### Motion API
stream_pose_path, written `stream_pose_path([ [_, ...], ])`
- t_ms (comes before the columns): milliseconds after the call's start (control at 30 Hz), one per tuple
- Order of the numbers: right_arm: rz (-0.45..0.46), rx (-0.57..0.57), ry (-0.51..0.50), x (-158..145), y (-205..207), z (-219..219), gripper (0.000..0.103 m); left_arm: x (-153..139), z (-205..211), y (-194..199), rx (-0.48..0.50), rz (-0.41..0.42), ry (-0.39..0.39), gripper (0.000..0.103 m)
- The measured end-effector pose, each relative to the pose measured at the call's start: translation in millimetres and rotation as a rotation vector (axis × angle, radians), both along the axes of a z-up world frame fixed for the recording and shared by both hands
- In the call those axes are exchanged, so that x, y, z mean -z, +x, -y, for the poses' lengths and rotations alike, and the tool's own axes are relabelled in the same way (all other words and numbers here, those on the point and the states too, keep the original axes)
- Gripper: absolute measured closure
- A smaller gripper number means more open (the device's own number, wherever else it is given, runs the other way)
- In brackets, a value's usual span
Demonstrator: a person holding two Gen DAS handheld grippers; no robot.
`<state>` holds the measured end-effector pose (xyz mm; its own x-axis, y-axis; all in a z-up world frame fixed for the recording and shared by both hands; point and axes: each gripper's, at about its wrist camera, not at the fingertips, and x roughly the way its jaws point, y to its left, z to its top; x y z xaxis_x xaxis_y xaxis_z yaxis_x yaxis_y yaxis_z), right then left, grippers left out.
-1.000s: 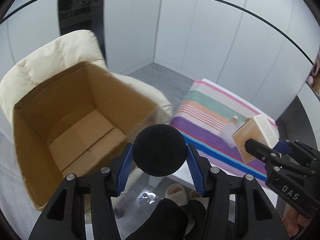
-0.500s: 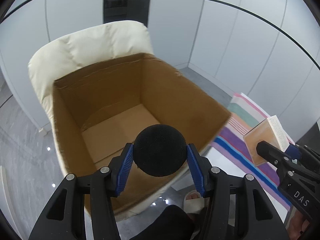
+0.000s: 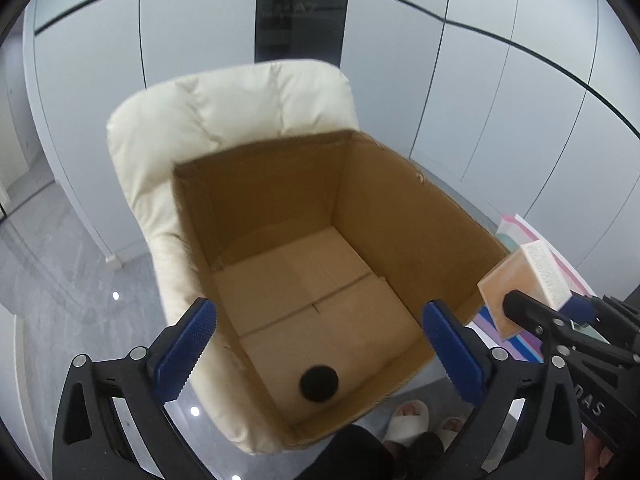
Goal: Organize objects
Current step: 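Carry the black sponge and beige box with both tools over the cardboard box, then open the left tool dropping the black sponge while the right tool releases the beige box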
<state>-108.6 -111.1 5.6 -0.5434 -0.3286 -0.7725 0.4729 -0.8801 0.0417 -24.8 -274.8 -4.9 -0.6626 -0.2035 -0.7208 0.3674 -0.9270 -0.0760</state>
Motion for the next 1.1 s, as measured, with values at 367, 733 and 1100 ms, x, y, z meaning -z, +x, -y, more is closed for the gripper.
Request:
stream_pose_path([
  [367, 0.027, -0.069, 0.006, 4, -6, 55, 0.057, -8, 47, 39, -0.059, -0.028, 0.014, 0.0],
  [733, 0.044, -0.109, 0.019, 13, -6, 88, 0.055, -5, 78, 59, -0.134, -0.019, 0.047, 0.0],
  [1100, 0.025, -0.065, 0.008, 10, -12, 56, 0.039, -2, 55, 40, -0.106, -0.006, 0.042, 0.0],
])
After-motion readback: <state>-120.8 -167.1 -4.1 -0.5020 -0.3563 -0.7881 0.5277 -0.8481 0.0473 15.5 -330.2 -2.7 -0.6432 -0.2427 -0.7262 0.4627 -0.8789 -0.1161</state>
